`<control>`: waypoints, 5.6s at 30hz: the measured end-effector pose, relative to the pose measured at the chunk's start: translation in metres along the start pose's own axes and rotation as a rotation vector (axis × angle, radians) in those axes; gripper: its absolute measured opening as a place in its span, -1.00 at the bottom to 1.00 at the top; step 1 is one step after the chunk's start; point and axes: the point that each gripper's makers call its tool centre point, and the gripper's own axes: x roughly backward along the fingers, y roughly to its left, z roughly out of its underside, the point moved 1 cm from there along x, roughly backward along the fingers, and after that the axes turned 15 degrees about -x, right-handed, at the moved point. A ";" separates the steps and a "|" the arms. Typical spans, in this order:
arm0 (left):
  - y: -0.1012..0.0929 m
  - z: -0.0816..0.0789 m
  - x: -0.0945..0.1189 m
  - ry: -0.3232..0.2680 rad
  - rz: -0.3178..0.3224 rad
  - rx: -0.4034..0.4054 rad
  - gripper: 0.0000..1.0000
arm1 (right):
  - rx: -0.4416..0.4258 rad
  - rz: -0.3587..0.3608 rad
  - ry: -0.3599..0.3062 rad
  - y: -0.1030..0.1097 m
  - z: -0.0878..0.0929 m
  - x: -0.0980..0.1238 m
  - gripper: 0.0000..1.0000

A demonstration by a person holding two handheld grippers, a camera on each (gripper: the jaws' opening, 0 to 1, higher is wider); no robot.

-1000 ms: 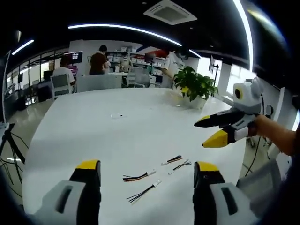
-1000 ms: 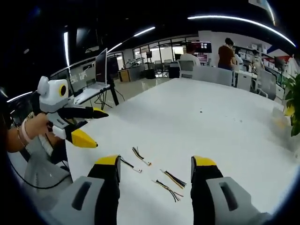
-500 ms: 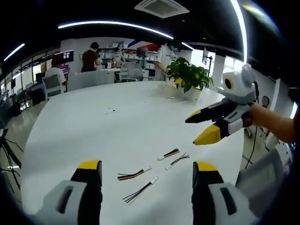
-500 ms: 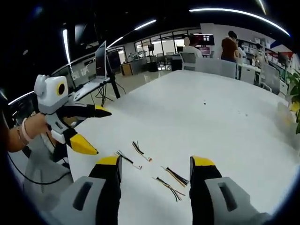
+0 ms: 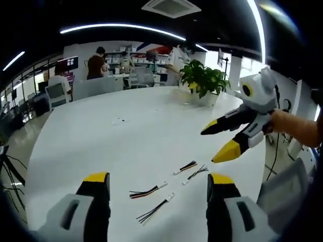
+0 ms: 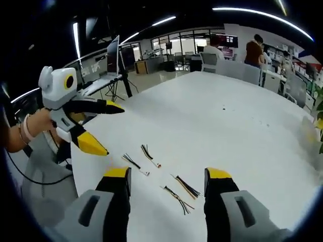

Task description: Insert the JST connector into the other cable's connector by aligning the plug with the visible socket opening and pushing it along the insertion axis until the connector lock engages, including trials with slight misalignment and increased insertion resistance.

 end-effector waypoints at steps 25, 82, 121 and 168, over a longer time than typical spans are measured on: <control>0.018 0.008 -0.013 0.046 -0.035 -0.069 0.52 | 0.063 -0.021 0.085 0.001 0.012 -0.020 0.11; 0.006 0.032 -0.053 0.076 0.042 -0.158 0.41 | 0.158 -0.033 0.155 -0.014 0.036 -0.044 -0.04; -0.001 0.058 -0.071 0.086 0.117 -0.206 -0.11 | 0.197 0.006 0.055 -0.053 0.040 -0.038 -0.35; -0.031 0.070 -0.097 -0.014 0.366 -0.369 -0.89 | 0.310 -0.240 0.061 -0.038 0.052 -0.086 -0.82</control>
